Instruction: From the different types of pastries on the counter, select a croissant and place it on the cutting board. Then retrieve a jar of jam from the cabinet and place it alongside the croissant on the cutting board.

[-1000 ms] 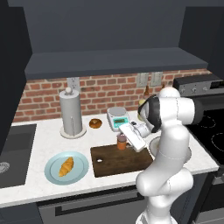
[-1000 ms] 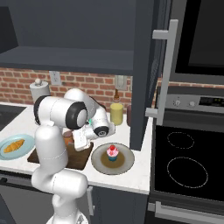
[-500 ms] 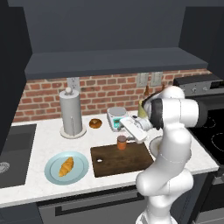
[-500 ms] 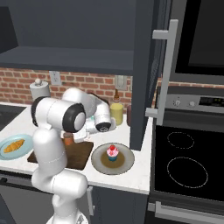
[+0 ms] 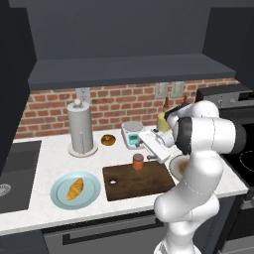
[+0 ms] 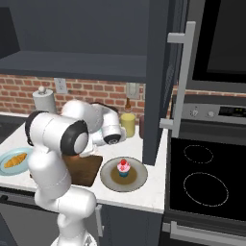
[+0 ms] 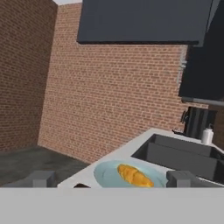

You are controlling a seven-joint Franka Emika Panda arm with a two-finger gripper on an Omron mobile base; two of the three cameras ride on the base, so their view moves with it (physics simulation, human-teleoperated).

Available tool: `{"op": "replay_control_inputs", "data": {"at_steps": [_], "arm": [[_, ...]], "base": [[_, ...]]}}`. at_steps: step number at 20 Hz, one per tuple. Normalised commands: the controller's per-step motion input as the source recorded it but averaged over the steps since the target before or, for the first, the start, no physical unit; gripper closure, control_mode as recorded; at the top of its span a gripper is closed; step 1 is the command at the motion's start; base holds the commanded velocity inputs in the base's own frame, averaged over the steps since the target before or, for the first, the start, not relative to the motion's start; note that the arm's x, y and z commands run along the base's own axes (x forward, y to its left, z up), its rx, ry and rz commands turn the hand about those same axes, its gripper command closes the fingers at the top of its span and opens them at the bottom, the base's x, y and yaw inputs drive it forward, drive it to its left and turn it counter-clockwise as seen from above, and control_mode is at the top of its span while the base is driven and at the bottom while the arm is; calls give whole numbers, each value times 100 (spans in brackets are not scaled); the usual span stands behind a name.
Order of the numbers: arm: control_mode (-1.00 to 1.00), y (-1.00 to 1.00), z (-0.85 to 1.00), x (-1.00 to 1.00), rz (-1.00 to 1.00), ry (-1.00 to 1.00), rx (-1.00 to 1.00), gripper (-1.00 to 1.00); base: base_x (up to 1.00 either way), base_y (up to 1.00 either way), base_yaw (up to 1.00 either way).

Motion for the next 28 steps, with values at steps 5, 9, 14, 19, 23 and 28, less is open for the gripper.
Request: {"op": "replay_control_inputs", "data": {"at_steps": [5,9,14,19,23,28], "arm": [[-100,4,18,-31,0,-13,-2,-100],[-100,21,1,-7,0,-13,-7,-100],[-100,47,3,0,0,-9,-16,-100],[-100,42,12,0,3,-18,-20,-100],[-100,35,3,0,6,-22,-20,-100],[-100,30,2,-1,6,-18,-15,-100]], "base": [[0,0,0],[0,0,0],[0,0,0],[0,0,0],[0,0,0],[0,0,0]]}}
